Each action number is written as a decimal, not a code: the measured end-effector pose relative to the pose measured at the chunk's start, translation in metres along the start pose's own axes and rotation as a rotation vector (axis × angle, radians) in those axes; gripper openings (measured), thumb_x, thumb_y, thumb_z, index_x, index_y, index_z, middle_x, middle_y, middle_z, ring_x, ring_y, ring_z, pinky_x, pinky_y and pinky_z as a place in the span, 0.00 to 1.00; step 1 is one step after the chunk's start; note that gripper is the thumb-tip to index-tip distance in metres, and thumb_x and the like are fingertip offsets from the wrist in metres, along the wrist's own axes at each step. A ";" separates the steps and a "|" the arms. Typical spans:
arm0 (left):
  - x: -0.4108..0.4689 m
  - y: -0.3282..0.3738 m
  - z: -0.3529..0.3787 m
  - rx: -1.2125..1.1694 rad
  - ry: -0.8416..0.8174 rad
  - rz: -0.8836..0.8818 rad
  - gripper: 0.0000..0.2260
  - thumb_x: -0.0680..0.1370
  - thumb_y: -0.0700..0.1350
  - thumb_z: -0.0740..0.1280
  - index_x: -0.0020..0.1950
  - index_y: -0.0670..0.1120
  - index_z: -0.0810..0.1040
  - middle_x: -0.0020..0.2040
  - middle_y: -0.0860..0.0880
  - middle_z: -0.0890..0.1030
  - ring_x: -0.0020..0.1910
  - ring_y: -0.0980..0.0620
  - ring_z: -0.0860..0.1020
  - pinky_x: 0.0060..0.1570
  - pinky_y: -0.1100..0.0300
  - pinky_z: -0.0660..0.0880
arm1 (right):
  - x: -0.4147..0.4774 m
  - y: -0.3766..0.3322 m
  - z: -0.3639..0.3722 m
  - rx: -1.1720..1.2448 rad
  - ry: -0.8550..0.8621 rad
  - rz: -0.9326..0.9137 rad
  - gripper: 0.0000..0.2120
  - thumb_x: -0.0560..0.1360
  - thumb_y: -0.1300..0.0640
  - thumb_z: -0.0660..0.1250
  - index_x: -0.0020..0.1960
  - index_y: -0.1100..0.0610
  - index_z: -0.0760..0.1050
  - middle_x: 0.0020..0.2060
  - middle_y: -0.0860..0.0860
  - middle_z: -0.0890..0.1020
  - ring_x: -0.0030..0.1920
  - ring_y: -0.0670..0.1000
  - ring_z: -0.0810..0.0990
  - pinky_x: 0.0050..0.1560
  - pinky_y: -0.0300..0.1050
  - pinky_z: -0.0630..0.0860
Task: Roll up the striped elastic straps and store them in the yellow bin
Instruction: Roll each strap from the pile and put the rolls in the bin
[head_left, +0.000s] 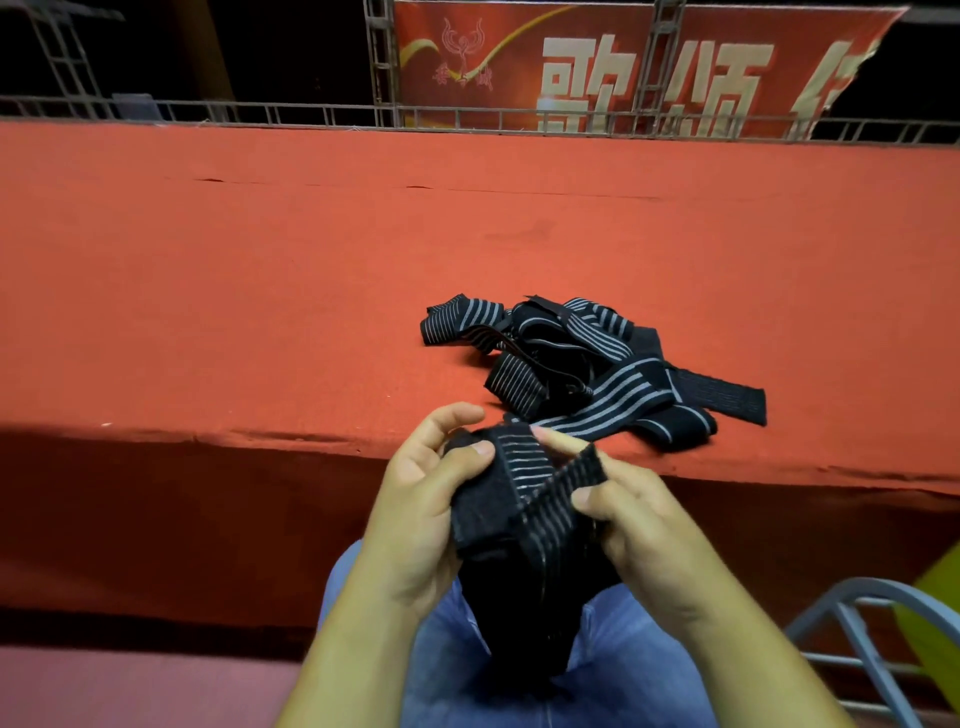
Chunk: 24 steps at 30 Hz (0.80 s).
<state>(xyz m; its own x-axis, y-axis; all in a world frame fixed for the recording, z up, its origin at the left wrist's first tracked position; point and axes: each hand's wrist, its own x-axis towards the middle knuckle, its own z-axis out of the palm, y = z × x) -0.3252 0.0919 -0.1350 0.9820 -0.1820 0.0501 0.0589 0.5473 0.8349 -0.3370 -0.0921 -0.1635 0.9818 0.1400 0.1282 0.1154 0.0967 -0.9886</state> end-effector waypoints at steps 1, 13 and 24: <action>0.000 0.000 0.001 0.017 -0.011 0.009 0.11 0.71 0.37 0.69 0.48 0.51 0.83 0.46 0.41 0.84 0.38 0.48 0.83 0.37 0.57 0.82 | 0.001 0.001 0.003 -0.074 -0.003 -0.004 0.26 0.66 0.51 0.68 0.63 0.54 0.85 0.63 0.53 0.86 0.67 0.53 0.82 0.72 0.56 0.72; -0.003 0.001 0.000 0.039 -0.094 0.007 0.13 0.72 0.37 0.69 0.49 0.53 0.85 0.45 0.41 0.84 0.38 0.49 0.82 0.38 0.58 0.81 | -0.002 -0.006 0.008 -0.047 -0.130 0.055 0.24 0.65 0.51 0.67 0.54 0.67 0.81 0.58 0.60 0.81 0.56 0.56 0.80 0.60 0.54 0.74; 0.002 -0.009 -0.003 0.120 0.011 0.058 0.19 0.78 0.29 0.65 0.45 0.53 0.85 0.39 0.46 0.82 0.37 0.49 0.81 0.39 0.59 0.81 | -0.003 -0.008 0.000 -0.097 0.134 -0.016 0.20 0.61 0.51 0.65 0.36 0.69 0.68 0.35 0.56 0.74 0.40 0.54 0.69 0.44 0.52 0.66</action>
<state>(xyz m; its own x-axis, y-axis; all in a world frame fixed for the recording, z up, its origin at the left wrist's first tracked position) -0.3237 0.0890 -0.1443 0.9851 -0.1433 0.0947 -0.0194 0.4551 0.8902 -0.3407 -0.0935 -0.1564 0.9904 0.0058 0.1383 0.1383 0.0016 -0.9904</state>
